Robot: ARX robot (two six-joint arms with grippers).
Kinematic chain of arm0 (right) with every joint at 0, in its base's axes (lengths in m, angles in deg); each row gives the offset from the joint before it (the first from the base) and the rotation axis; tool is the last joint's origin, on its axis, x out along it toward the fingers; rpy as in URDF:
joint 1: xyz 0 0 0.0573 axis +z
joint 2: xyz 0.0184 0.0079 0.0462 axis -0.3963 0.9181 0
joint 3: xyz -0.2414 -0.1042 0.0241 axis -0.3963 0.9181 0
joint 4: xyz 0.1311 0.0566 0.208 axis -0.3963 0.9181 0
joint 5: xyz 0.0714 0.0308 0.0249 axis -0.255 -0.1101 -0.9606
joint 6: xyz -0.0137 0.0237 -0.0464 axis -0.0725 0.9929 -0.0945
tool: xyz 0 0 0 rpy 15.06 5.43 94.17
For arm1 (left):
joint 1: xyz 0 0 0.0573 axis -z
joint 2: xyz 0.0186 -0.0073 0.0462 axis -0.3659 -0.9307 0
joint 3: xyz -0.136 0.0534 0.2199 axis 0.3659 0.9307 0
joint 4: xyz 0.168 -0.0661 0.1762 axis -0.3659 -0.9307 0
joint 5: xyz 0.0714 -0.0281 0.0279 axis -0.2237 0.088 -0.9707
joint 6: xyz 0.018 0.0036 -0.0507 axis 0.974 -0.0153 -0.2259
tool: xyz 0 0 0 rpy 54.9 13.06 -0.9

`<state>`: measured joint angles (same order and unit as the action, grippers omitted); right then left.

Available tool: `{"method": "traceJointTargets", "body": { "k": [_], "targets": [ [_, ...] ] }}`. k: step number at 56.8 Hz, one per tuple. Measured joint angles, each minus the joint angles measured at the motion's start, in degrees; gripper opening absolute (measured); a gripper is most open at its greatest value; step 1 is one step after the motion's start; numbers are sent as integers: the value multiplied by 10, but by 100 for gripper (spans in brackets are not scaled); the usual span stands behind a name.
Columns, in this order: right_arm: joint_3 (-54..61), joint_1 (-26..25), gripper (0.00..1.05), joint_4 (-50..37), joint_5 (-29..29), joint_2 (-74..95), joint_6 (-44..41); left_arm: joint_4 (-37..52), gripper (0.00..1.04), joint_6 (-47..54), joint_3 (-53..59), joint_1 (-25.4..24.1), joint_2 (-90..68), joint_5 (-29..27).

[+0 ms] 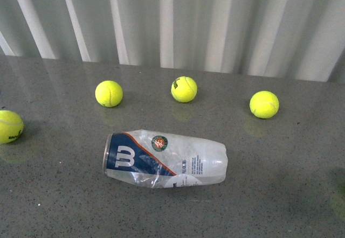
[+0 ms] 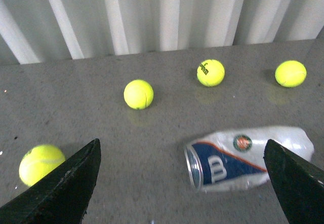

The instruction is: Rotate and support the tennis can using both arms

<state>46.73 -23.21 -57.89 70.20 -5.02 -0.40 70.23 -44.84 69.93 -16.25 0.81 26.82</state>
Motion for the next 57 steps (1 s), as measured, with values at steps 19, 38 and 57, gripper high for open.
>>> {"method": "traceJointTargets", "body": {
  "k": [19, 38, 57],
  "targets": [
    [0, 0, 98, 0, 0, 0, 0, -31, 98, 15, -259, -36, -485, 40],
    [0, 0, 98, 0, 0, 0, 0, -36, 98, -58, -304, -63, -557, 104],
    [0, 0, 98, 0, 0, 0, 0, 30, 98, -181, -295, -37, -603, 186]
  ]
}}
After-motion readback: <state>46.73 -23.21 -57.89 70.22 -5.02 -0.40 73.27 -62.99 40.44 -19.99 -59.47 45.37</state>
